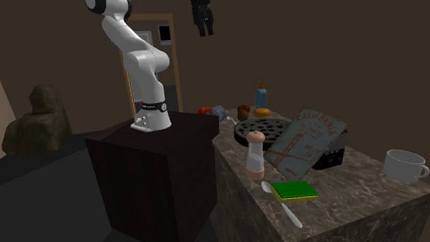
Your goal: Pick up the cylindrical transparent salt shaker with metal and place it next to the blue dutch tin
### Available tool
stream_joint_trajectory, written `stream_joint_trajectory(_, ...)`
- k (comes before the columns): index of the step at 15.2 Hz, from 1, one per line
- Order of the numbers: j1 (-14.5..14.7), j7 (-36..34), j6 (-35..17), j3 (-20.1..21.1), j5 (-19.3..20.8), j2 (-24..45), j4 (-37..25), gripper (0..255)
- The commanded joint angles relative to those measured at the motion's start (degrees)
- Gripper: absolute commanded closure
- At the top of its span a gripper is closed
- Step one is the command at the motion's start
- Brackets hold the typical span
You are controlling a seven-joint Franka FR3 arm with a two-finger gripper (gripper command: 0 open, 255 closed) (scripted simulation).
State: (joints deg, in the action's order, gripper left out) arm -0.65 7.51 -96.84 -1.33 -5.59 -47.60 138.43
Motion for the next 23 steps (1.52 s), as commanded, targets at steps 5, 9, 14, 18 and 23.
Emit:
stream_joint_trajectory(5,-0.4,2.7,-6.7,-1.9,0.6,5.8,2.1,0)
stream_joint_trajectory(9,-0.6,5.5,-13.2,-3.7,0.9,12.8,3.0,0)
stream_joint_trajectory(14,-0.5,9.1,-20.9,-6.1,0.4,22.8,2.3,0)
stream_joint_trajectory(18,-0.3,12.3,-26.4,-7.9,-0.7,31.5,0.4,0)
stream_joint_trajectory(23,-0.2,16.8,-31.9,-9.6,-3.5,43.0,-3.8,0)
